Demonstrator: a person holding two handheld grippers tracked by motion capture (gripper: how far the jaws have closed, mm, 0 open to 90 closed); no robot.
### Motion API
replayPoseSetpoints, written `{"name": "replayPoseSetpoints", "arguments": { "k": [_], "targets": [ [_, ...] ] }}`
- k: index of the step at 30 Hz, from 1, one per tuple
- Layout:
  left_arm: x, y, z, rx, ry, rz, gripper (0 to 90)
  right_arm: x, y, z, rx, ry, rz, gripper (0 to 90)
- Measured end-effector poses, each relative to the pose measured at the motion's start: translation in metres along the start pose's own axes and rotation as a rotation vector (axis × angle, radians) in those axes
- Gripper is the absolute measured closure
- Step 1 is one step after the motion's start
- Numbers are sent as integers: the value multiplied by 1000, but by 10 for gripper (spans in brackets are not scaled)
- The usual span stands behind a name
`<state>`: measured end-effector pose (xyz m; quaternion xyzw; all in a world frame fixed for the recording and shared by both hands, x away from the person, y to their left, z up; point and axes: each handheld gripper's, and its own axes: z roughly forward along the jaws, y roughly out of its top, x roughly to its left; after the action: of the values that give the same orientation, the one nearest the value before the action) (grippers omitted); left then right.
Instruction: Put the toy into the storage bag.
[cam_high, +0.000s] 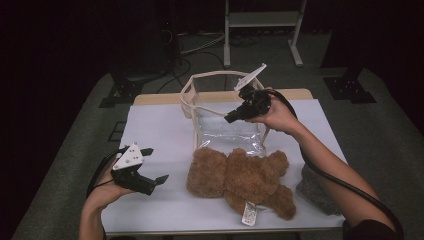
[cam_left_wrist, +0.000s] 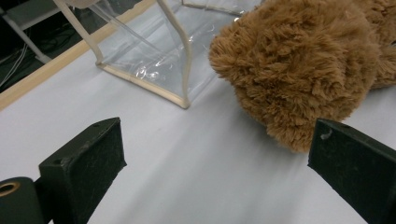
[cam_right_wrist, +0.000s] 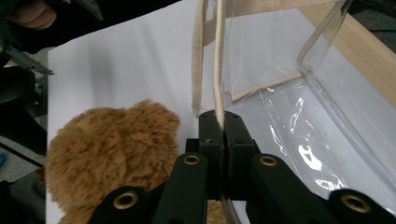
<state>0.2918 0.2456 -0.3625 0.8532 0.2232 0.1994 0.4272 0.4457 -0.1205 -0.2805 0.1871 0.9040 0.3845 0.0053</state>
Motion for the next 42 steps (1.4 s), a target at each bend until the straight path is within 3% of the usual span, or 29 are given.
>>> {"name": "replayPoseSetpoints", "arguments": {
  "k": [10, 18, 22, 27, 32, 37, 42],
  "targets": [
    [-1, 2, 1, 6, -6, 12, 30, 22, -5, -3, 3, 32, -21, 871],
    [-2, 2, 1, 9, -11, 19, 30, 24, -9, -3, -1, 22, -22, 859],
    [-3, 2, 3, 8, -12, 18, 30, 24, -9, -12, -65, 42, -9, 677],
    [-3, 2, 3, 8, -13, 21, 30, 34, -10, -31, -141, 56, -46, 472],
    [-3, 1, 3, 6, -11, 14, 30, 51, -15, -44, -195, 68, -76, 390],
    [-3, 1, 5, 11, -15, 10, 30, 70, -30, -41, -187, 87, -113, 338],
    [-3, 0, 6, 15, -18, 5, 30, 84, -51, -23, -144, 119, -124, 302]
  ]
}}
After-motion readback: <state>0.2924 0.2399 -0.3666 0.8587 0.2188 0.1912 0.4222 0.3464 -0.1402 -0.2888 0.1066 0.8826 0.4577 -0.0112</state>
